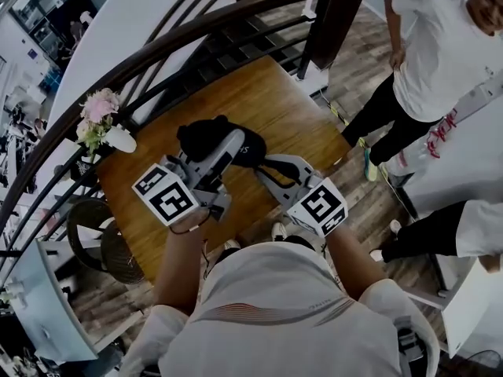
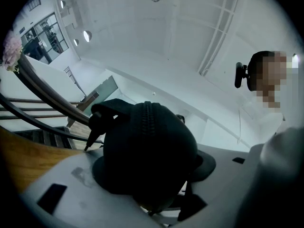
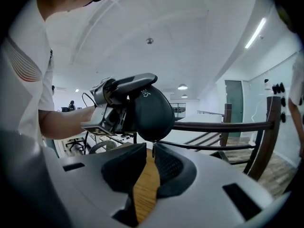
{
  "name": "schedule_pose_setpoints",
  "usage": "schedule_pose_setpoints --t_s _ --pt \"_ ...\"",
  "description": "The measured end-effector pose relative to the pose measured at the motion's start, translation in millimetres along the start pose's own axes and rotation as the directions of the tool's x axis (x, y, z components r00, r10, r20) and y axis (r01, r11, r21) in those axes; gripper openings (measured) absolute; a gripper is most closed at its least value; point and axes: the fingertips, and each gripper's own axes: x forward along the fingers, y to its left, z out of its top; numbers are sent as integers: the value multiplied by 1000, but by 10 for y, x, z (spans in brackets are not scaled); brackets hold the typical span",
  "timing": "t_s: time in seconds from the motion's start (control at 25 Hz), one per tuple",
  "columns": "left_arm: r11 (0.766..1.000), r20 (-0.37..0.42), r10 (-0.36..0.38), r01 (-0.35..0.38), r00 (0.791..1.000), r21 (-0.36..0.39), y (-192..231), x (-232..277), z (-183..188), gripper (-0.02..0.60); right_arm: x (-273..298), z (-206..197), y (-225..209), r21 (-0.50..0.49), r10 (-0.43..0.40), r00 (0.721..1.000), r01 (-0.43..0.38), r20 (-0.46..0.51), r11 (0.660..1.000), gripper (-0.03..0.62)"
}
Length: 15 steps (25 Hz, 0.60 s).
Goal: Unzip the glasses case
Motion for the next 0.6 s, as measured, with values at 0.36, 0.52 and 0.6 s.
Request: schedule_pose_setpoints --t_s 0.36,0.52,0.6 --pt "999 -36 15 -14 999 35 18 18 -108 259 2 -120 -126 -80 -70 995 64 -77 995 49" --pt "998 -106 -3 9 994 58 -29 -25 -249 259 -42 -120 -220 -149 -115 990 102 -82 984 49" --pt "996 -158 -13 27 987 87 -71 -22 -342 259 -61 -111 -249 -232 -132 986 107 -97 967 51"
